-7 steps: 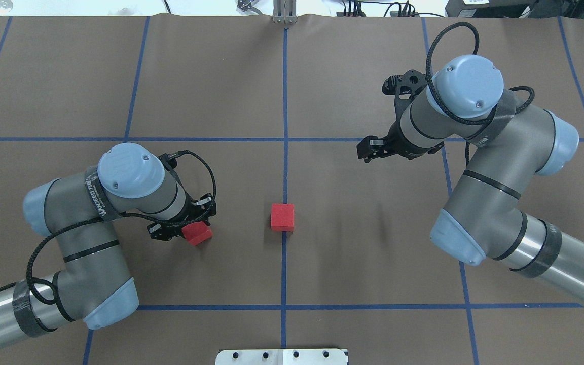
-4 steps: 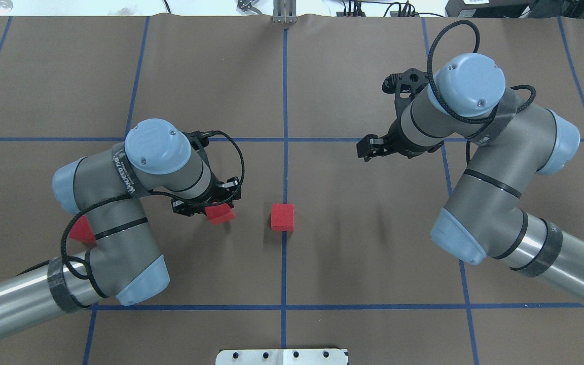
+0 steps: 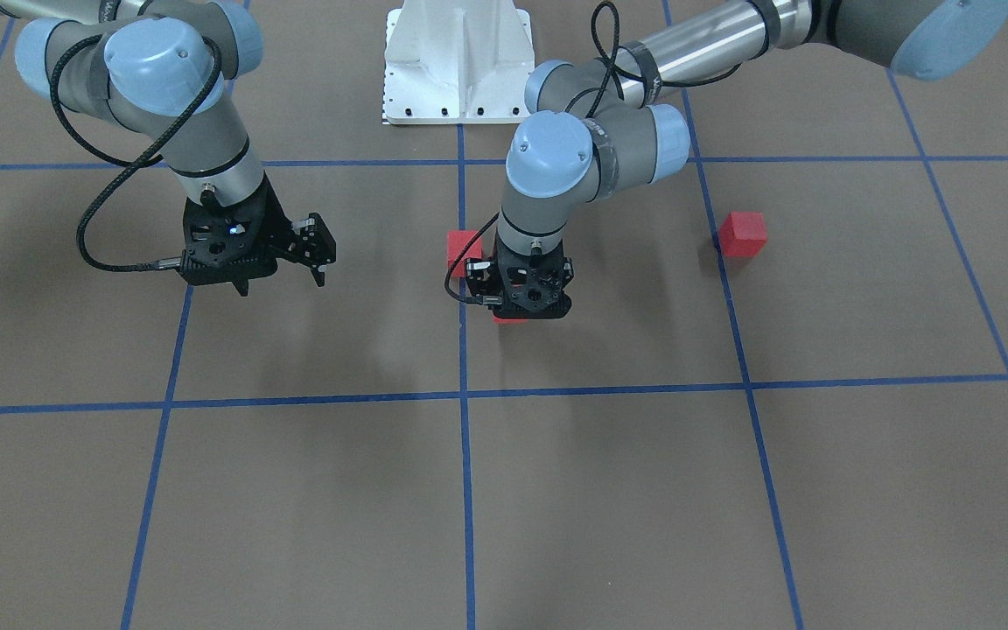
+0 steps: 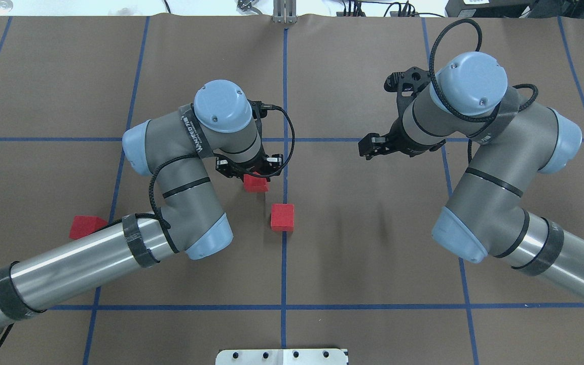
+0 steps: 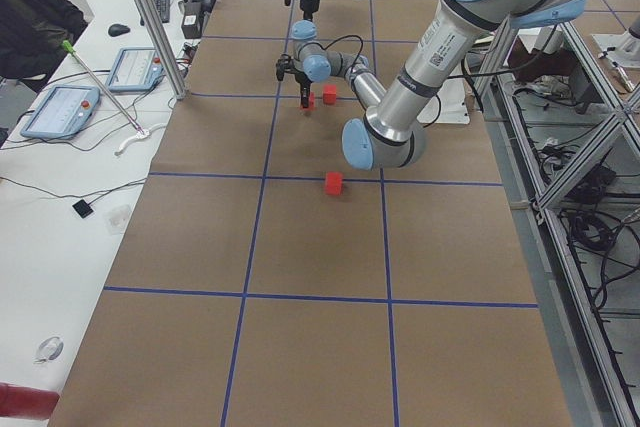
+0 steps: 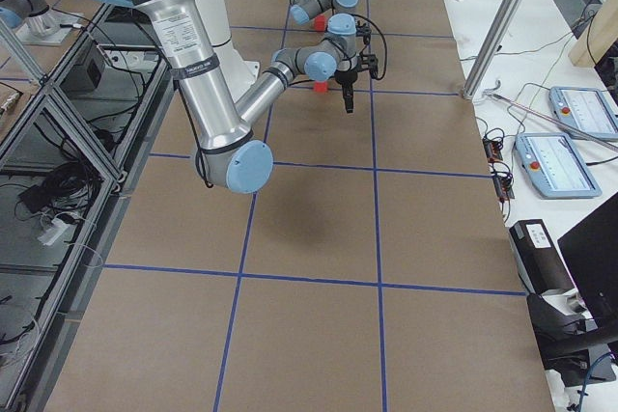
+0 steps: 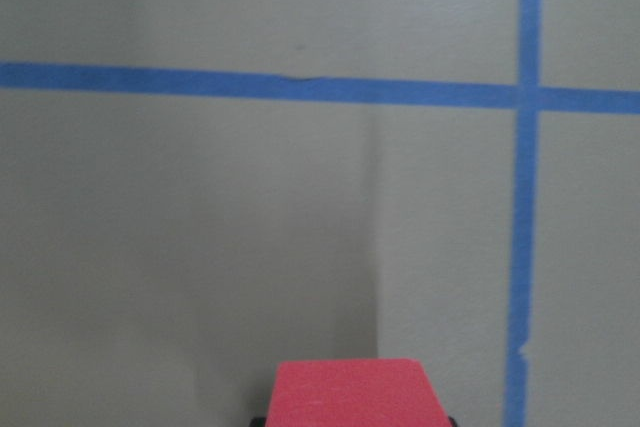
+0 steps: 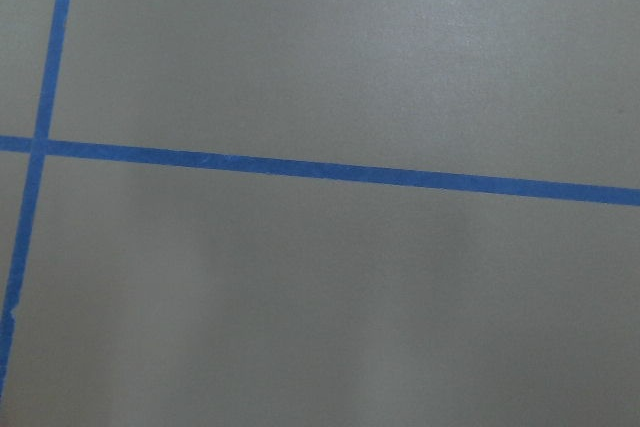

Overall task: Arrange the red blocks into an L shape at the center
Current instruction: 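Grasp the middle red cube with the left gripper and carry it toward center, then place the cube against the far side of the center cube with the left gripper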

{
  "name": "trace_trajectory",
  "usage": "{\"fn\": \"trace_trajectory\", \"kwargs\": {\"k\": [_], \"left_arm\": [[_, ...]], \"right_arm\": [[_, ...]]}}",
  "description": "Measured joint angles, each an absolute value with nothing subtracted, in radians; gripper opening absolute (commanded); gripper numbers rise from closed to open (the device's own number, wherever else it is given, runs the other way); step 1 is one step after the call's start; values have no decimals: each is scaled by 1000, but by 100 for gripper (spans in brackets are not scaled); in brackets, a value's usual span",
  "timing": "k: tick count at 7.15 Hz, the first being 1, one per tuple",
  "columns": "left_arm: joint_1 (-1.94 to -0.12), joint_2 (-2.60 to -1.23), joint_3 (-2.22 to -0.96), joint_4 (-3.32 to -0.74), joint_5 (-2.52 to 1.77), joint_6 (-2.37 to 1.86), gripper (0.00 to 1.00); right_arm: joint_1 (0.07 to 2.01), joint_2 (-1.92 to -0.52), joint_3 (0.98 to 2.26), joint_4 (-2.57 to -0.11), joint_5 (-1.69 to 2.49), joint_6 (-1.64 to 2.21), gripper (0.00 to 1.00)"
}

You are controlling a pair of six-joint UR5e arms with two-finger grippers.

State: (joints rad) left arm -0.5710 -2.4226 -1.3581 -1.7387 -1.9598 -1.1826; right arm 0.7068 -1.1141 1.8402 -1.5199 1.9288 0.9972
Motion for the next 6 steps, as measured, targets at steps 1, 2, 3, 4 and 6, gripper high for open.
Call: {"fn": "trace_trajectory", "kwargs": {"k": [1,2,3,4,6], "left_arm": [[-566,-2477,-1301,-1739,-1962,-1174,0],[-560,-2506,-1272,-1739,-1964,-1166,0],[-557,-2516,-1261,-1740,-1964,-1157,0],[-556,-2518,-1260,-1739,-1964,-1151,0],[-545,-2517,-1264,-1735,-1963,-1144,0]], "right_arm": [[707,-1115,1840,-1519,1928,997,100],[707,-1116,1840,-1520,1926,997,100],[706,-1117,1839,-1520,1925,997,100],[705,-1118,1839,-1520,1924,998,100],[705,-1118,1839,-1520,1922,999,100]]}}
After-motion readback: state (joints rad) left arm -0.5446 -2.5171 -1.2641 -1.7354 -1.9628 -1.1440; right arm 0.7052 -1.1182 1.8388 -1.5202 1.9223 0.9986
